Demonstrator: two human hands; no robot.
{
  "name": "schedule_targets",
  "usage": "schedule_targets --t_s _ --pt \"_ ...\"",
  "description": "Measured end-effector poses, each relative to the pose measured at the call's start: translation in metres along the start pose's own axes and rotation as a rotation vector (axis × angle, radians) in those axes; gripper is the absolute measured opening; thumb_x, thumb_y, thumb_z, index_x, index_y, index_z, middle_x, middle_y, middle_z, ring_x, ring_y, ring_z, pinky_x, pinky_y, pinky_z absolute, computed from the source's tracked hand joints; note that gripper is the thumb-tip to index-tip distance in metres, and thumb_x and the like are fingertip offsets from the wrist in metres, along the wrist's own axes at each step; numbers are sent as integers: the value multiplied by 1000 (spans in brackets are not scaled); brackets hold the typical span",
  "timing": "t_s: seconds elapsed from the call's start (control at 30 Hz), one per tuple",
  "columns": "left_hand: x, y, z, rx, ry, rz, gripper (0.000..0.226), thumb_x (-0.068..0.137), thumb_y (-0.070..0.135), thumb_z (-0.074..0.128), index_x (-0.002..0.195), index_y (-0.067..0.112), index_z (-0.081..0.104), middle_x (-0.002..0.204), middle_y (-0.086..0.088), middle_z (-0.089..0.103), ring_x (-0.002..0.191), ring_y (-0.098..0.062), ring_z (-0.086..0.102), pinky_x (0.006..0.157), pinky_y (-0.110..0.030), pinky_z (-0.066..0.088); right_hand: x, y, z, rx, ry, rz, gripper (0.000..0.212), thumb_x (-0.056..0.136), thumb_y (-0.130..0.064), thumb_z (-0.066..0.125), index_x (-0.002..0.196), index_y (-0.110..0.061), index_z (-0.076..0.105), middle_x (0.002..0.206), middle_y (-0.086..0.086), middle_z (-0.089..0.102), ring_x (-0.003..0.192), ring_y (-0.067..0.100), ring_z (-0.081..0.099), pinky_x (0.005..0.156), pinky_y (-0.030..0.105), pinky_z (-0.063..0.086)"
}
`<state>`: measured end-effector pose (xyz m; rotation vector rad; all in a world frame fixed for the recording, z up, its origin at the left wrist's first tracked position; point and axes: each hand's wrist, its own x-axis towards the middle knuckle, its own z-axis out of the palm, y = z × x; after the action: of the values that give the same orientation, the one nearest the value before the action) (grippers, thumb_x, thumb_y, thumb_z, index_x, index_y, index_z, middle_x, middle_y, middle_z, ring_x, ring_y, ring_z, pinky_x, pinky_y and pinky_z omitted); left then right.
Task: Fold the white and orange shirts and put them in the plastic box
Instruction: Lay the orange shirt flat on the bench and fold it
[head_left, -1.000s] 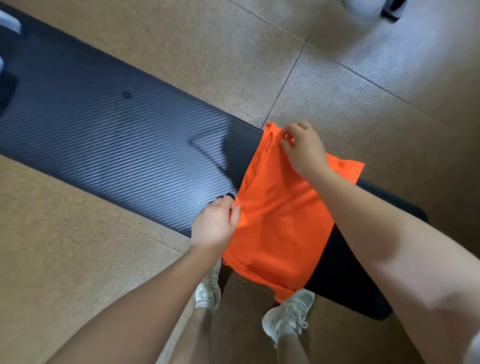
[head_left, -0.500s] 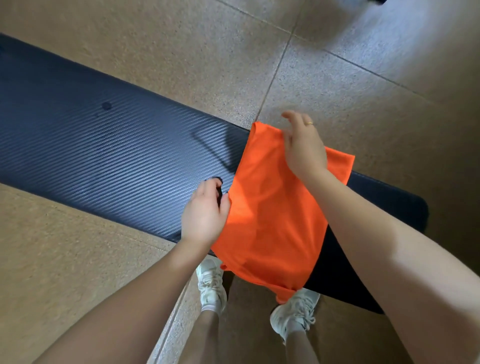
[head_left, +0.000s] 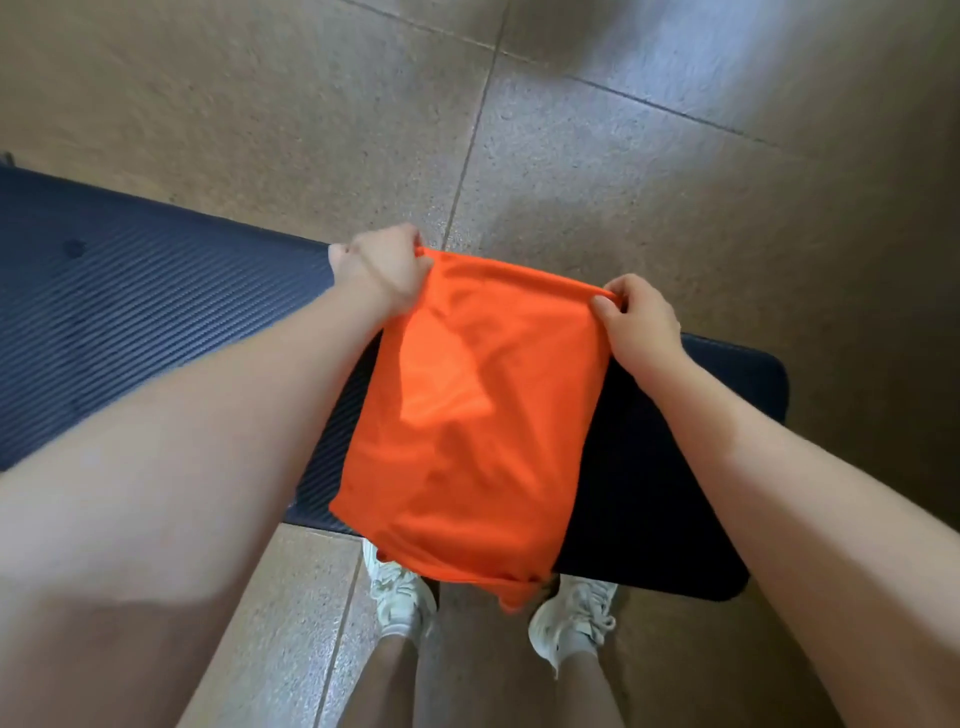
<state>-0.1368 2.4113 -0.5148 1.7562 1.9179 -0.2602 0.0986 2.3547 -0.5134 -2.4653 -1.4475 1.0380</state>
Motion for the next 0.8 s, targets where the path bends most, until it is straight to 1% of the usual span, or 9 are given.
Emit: schedule_targets --t_s 0.13,0.23,0.33,0.43,0.5,0.57,0.6,0.7,0.8 --pt "10 -4 -7 -194 133 36 30 92 30 47 109 8 57 118 -19 61 115 -35 52 97 -39 38 14 -6 -15 84 104 -54 20 88 -18 55 103 -8 65 108 13 67 105 28 59 85 30 41" --pt "8 0 -5 -333 270 32 32 91 26 47 117 7 50 117 -20 58 112 -36 51 96 -41 40 19 -8 -13 160 179 -51 28 88 -13 52 115 -11 58 115 13 63 110 30 56 94 33 41" --pt "-11 6 1 -210 297 58 46 91 23 48 134 10 37 134 -16 43 124 -33 39 101 -43 32 -1 1 -4 71 162 -87 45 89 -12 51 134 -13 44 132 17 47 121 34 44 104 39 33" --pt "-42 2 11 -8 302 284 42 86 20 55 125 6 47 132 -19 44 122 -38 40 99 -46 33 -46 23 0 21 192 -180 30 86 -8 50 116 -9 56 123 15 49 111 35 50 93 41 42" --pt "-66 -3 20 99 252 536 30 83 20 52 105 2 58 115 -23 54 105 -42 52 85 -50 45 -81 40 5 -16 158 -230 17 87 -8 52 102 -8 59 112 13 52 97 32 56 82 43 47" --pt "-92 -7 31 134 130 731 28 81 24 44 87 2 59 98 -22 59 84 -41 58 68 -46 51 -115 57 10 -19 82 -229 11 88 -10 53 96 -9 60 104 9 54 88 27 58 78 42 49" --pt "-106 -8 38 143 72 782 27 82 25 42 83 4 59 95 -20 60 80 -39 59 65 -42 52 -130 65 13 -10 45 -216 9 88 -11 53 95 -11 60 100 5 54 85 25 58 78 41 49" --pt "-144 -5 62 169 -43 853 24 81 23 44 83 8 63 109 -18 62 86 -36 62 66 -39 52 -169 84 28 21 -52 -178 9 89 -12 54 92 -13 62 91 -4 51 81 15 54 81 39 49" --pt "-169 -1 90 142 -124 891 29 81 25 43 90 11 66 121 -18 60 98 -35 63 74 -41 56 -195 97 48 96 -109 -157 12 89 -13 56 95 -14 66 93 -2 59 85 14 56 83 36 50"
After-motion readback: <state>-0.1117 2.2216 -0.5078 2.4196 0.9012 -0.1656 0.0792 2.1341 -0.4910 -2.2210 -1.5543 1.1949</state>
